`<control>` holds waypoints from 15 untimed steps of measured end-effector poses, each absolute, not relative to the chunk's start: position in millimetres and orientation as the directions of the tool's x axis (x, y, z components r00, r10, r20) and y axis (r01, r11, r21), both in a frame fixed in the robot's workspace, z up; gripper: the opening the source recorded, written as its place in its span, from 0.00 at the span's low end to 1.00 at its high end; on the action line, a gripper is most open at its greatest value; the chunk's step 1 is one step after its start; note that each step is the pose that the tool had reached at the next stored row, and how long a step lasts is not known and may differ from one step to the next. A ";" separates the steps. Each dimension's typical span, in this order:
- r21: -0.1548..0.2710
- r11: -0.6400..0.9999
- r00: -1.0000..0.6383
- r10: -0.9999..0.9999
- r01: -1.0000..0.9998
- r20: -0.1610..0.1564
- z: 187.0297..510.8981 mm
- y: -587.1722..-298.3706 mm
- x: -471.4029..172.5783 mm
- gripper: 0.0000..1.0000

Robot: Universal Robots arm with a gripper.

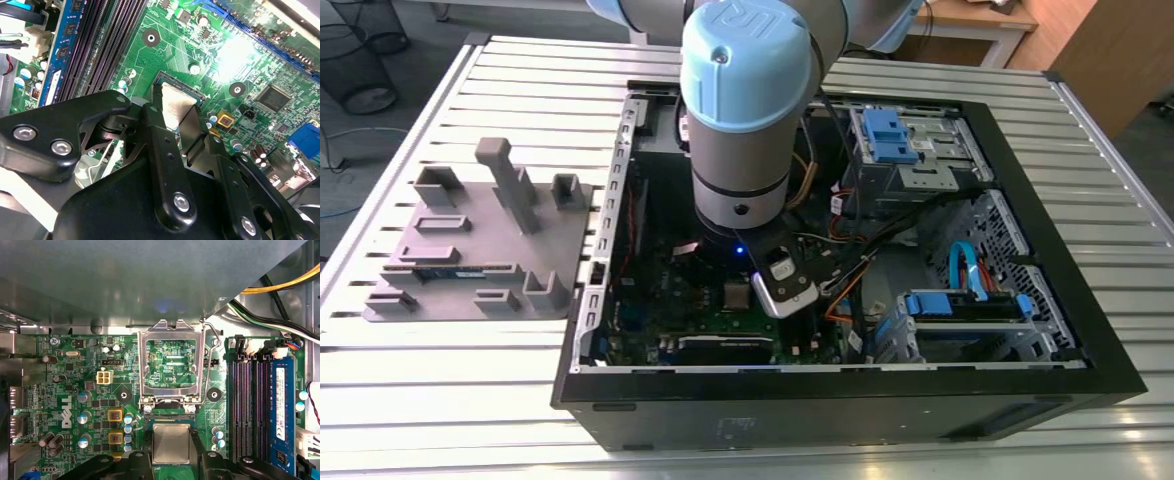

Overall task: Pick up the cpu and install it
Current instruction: 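Place the cpu into insertion slot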

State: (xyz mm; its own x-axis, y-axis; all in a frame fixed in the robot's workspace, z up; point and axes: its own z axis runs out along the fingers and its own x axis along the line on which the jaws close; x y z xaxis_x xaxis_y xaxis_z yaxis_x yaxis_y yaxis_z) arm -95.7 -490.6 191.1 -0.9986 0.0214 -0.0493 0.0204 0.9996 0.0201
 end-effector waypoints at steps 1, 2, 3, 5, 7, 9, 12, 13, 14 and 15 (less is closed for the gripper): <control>0.020 1.000 -0.999 0.021 0.020 -0.049 191.1 -490.6 -95.7 0.38; 0.020 1.000 -0.999 0.021 0.020 -0.049 191.0 -490.6 -95.7 0.38; 0.020 1.000 -0.999 0.021 0.020 -0.049 191.0 -490.6 -95.7 0.38; 0.020 1.000 -0.999 0.021 0.020 -0.049 191.0 -490.6 -95.7 0.38; 0.020 1.000 -0.999 0.021 0.020 -0.049 191.0 -490.6 -95.7 0.38; 0.020 1.000 -0.999 0.021 0.020 -0.049 190.9 -490.6 -95.7 0.38; 0.020 1.000 -0.999 0.021 0.020 -0.049 190.9 -490.6 -95.7 0.38; 0.021 1.000 -0.999 0.021 0.020 -0.049 190.9 -490.6 -95.7 0.38; 0.023 1.000 -0.999 0.022 0.020 -0.049 191.3 -490.5 -95.7 0.38; 0.025 0.999 -0.999 0.022 0.020 -0.050 192.0 -490.4 -95.6 0.38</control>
State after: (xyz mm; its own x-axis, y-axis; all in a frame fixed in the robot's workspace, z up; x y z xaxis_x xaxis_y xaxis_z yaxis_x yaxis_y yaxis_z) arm -95.6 -490.4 192.0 -0.9985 0.0217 -0.0498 0.0205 0.9995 0.0246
